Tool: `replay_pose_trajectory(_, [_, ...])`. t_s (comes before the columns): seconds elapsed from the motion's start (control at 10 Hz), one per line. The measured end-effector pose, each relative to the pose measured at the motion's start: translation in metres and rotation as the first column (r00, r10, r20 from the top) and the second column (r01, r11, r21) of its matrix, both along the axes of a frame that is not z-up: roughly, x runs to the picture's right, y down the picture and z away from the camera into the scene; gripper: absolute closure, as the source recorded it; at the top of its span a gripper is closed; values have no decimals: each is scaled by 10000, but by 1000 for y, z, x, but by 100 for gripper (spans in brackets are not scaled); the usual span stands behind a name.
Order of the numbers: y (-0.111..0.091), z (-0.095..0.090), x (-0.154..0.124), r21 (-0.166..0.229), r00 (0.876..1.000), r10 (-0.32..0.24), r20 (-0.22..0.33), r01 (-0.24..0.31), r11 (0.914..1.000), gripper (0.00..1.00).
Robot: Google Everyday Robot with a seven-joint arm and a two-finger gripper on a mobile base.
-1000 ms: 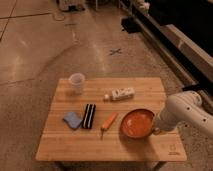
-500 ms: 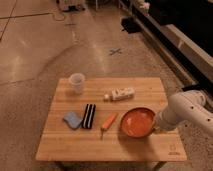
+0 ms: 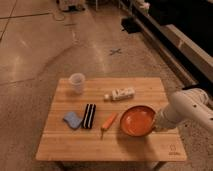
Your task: Pick up the ceramic bowl
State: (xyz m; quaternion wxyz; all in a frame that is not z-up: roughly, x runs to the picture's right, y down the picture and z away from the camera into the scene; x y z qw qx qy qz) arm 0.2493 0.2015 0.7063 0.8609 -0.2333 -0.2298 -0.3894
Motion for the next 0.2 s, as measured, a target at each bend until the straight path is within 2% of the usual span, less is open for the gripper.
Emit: replay_pose_trajectory(0.2, [-7,-8,1,15,10000,23,7,-23,10000,100])
